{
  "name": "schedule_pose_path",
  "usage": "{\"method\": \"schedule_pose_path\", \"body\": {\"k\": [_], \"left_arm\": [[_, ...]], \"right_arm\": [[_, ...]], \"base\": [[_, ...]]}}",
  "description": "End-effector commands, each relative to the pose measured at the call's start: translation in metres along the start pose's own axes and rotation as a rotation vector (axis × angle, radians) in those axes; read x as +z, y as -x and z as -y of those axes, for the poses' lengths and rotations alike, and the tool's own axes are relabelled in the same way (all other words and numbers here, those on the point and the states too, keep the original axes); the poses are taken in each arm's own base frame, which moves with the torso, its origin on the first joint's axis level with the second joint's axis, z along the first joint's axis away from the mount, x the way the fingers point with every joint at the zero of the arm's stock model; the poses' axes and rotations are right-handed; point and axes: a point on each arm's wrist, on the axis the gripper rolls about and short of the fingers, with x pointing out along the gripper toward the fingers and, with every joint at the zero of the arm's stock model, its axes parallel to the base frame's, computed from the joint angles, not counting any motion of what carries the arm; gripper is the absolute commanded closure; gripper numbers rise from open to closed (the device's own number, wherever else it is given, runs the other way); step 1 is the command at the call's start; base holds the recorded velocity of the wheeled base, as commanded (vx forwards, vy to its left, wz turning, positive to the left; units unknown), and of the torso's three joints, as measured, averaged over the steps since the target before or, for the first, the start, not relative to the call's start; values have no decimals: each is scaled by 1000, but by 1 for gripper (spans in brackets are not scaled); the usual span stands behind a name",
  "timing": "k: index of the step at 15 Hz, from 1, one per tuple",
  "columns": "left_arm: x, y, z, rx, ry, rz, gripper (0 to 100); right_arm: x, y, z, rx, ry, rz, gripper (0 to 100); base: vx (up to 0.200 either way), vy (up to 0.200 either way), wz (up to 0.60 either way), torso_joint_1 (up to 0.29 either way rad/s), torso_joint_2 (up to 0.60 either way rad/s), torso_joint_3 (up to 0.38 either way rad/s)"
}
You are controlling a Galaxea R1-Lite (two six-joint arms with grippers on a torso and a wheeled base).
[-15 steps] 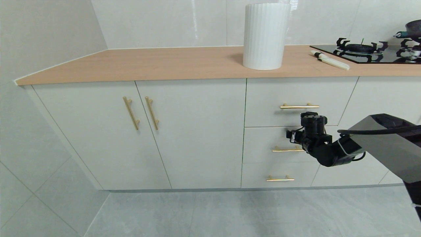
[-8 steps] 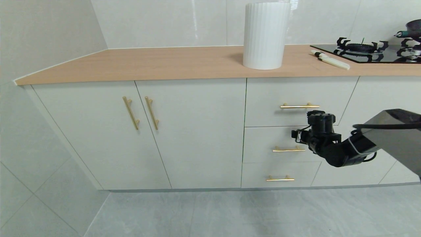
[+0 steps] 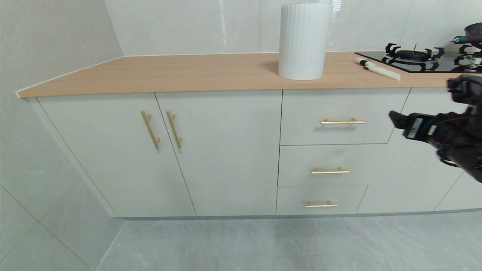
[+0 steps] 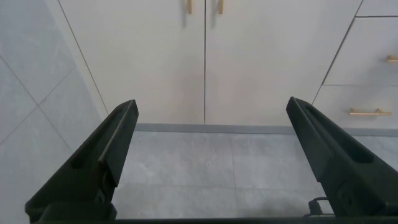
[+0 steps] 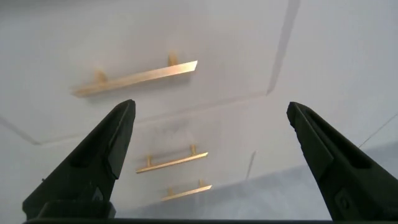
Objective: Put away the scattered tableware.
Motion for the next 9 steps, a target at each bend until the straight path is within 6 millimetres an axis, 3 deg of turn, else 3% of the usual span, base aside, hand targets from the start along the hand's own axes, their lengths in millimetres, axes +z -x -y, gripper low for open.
{"method": "schedule_pose_path", "body": {"k": [1,5,9], "left_arm": [[0,0,0,1,0,0,0],[0,0,0,1,0,0,0],[0,0,0,1,0,-1,0]], "right_arm": [[22,140,58,-43,112,229,0],[29,214,93,-216,193,309,0],[-8,285,117,-203,187,370,0]], "base": [[0,0,0,0,0,0],[0,0,0,0,0,0],[0,0,0,0,0,0]]}}
